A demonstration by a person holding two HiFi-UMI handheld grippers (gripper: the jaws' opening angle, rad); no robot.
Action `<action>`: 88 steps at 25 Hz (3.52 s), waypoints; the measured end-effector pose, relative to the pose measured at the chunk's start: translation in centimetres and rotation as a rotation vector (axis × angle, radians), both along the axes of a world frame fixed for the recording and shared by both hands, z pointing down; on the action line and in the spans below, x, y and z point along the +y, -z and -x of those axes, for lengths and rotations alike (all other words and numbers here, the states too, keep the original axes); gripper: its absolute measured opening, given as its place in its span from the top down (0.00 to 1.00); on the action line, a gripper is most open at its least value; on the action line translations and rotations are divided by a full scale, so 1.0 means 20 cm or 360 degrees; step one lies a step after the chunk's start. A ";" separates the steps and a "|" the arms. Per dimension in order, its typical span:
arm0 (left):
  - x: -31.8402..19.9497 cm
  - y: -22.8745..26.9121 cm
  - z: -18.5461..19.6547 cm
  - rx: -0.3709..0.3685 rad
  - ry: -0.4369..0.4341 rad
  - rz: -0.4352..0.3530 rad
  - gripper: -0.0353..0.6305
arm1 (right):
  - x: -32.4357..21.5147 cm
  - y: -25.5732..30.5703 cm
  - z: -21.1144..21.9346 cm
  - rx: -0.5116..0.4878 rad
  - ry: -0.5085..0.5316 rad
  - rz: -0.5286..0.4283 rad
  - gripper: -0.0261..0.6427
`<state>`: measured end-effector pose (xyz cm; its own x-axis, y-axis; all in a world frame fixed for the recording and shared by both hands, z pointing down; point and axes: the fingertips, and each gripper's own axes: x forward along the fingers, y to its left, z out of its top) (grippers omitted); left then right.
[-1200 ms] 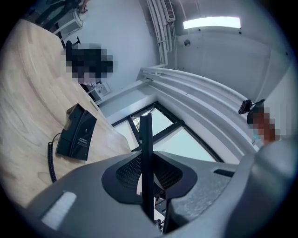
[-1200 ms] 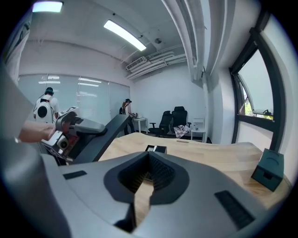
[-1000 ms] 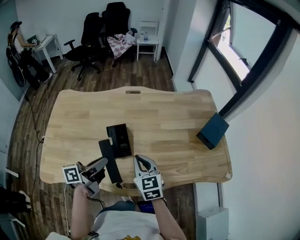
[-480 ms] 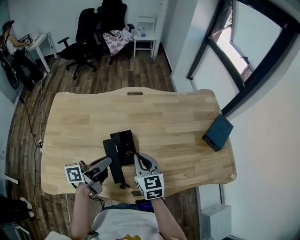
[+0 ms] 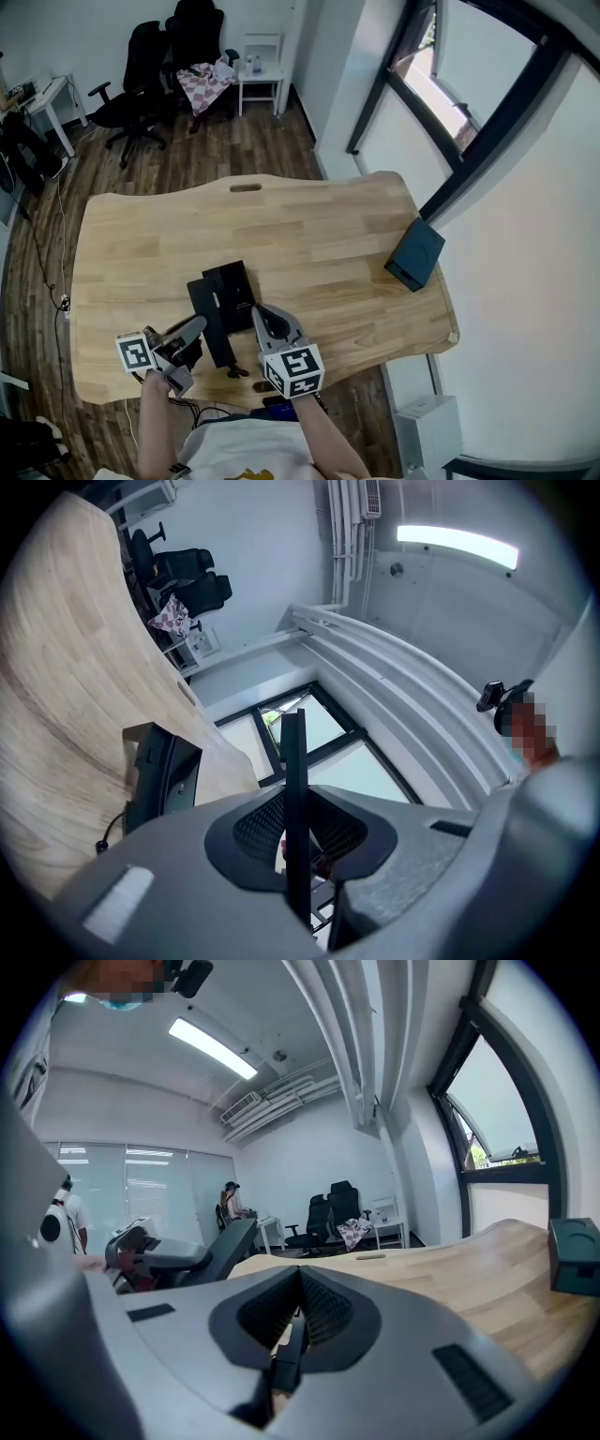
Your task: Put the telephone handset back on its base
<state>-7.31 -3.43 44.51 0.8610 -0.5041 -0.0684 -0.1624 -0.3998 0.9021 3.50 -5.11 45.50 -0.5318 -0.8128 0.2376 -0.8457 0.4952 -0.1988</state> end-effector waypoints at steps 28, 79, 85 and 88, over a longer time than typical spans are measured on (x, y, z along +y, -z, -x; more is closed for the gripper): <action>-0.07 -0.13 0.03 0.0043 0.0071 0.0010 0.84 | -0.07 -0.16 0.00 0.0180 -0.0010 0.0031 0.95; -0.25 -0.56 0.02 0.0005 0.0158 0.0208 0.84 | -0.24 -0.48 -0.03 0.0098 0.0134 0.0256 0.95; -0.28 -0.60 0.03 0.0002 0.0162 0.0224 0.84 | -0.24 -0.50 0.01 0.0071 0.0184 0.0262 0.95; -0.30 -0.62 0.03 -0.0002 0.0170 0.0237 0.84 | -0.25 -0.51 0.01 0.0074 0.0190 0.0276 0.95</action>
